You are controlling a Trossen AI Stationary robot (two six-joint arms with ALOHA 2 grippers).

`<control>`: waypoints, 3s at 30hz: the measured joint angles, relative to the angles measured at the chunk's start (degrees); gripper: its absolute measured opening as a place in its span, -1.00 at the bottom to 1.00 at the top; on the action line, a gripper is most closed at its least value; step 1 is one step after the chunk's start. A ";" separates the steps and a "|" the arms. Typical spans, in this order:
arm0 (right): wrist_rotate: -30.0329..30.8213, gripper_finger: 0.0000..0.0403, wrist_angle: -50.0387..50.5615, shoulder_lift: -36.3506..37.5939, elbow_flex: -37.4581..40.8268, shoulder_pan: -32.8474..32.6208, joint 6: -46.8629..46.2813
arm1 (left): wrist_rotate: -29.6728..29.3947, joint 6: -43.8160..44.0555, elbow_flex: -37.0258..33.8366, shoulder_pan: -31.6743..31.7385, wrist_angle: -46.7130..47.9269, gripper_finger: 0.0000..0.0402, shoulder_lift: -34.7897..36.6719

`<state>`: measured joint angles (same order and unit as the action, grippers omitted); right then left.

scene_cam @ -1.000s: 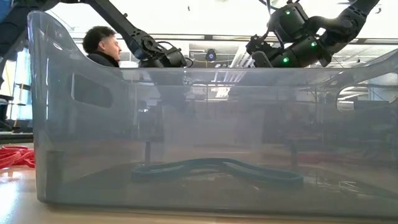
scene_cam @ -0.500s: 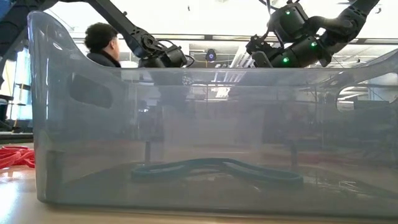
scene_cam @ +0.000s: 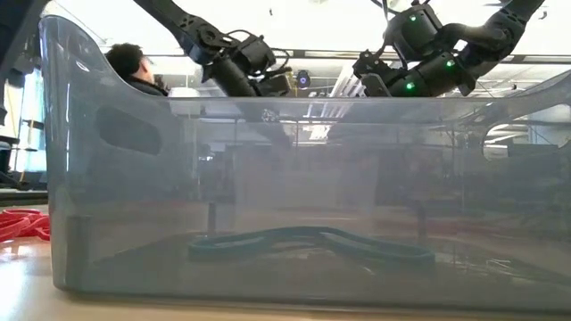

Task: Sort rubber bands into baskets
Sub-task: Put the black rubber band into the white bin

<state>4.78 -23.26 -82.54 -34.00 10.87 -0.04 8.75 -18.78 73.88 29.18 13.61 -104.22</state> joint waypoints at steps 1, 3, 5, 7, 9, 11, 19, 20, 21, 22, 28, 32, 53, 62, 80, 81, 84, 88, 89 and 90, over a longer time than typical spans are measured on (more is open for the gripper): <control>0.00 -1.00 -0.15 0.00 0.00 0.00 0.00 | 0.00 0.51 -1.60 -0.33 -1.91 -0.99 0.89; 0.00 -1.00 -0.13 0.00 0.00 0.00 0.01 | -0.02 1.31 -5.02 -0.96 -6.15 -1.00 3.32; 0.01 -1.00 -0.16 0.00 0.00 0.00 0.01 | 0.05 1.59 -8.64 -1.79 -9.85 -1.00 6.28; 0.00 -1.00 -0.41 0.00 0.00 0.00 0.01 | 0.20 1.55 -12.02 -2.68 -11.30 -1.00 9.72; 0.00 -1.00 -0.64 0.00 0.00 0.00 0.01 | 0.39 1.18 -14.92 -4.09 -11.33 -1.00 13.21; 0.00 -1.00 -0.91 0.00 0.00 0.00 0.03 | 1.30 1.18 -18.14 -5.65 -10.85 -1.00 16.91; 0.00 -1.00 -1.39 0.00 0.00 0.00 0.03 | 2.75 1.39 -26.38 -13.83 -1.91 -1.00 30.30; 0.00 -1.00 -1.38 0.00 0.00 0.00 0.03 | 2.75 1.69 -26.56 -15.03 -0.13 -1.00 31.41; 0.00 -1.00 -1.38 0.00 0.00 0.00 0.06 | 2.75 2.15 -26.83 -16.27 1.54 -1.00 32.49; 0.00 -1.00 -1.38 0.00 0.00 0.00 0.15 | 2.75 2.79 -27.10 -17.64 3.83 -1.00 33.57; 0.00 -1.00 -1.34 0.00 0.00 0.00 0.49 | 2.58 8.17 -27.25 -26.97 15.74 -1.00 36.44; 0.00 -1.00 -1.34 0.00 0.00 0.00 0.49 | 2.45 13.25 -27.25 -34.17 20.50 -1.00 36.45; 0.00 -1.00 -1.36 0.00 0.00 0.00 1.56 | -5.16 55.18 -27.23 -71.47 25.10 -0.99 28.85; 0.00 -1.00 -1.40 0.00 0.00 -0.02 3.07 | -5.25 73.44 -25.02 -82.28 22.15 -0.80 19.96; 0.00 -1.00 -1.40 0.00 0.00 -0.02 3.09 | -6.44 86.96 -23.80 -83.28 25.99 -0.49 12.95; 0.00 -1.00 -1.40 0.00 0.00 -0.02 3.09 | -6.93 87.24 -23.80 -83.24 25.79 -0.49 12.95; 0.00 -1.00 -1.40 0.00 0.00 -0.02 3.09 | -7.88 87.25 -23.81 -83.20 24.59 -0.49 12.93; 0.00 -1.00 -1.40 0.00 0.00 -0.02 3.09 | -9.22 86.65 -23.82 -83.20 23.40 -0.49 12.93; 0.00 -1.00 -1.40 0.00 0.00 -0.02 3.09 | -9.58 86.64 -23.82 -83.20 23.60 -0.49 12.93; 0.00 -1.00 -1.38 0.00 0.00 -0.02 3.09 | -10.10 86.35 -23.89 -83.20 23.79 -0.50 12.93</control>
<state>4.78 -24.64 -82.54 -34.00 10.85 3.05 -1.35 67.58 49.99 -54.02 37.39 -91.29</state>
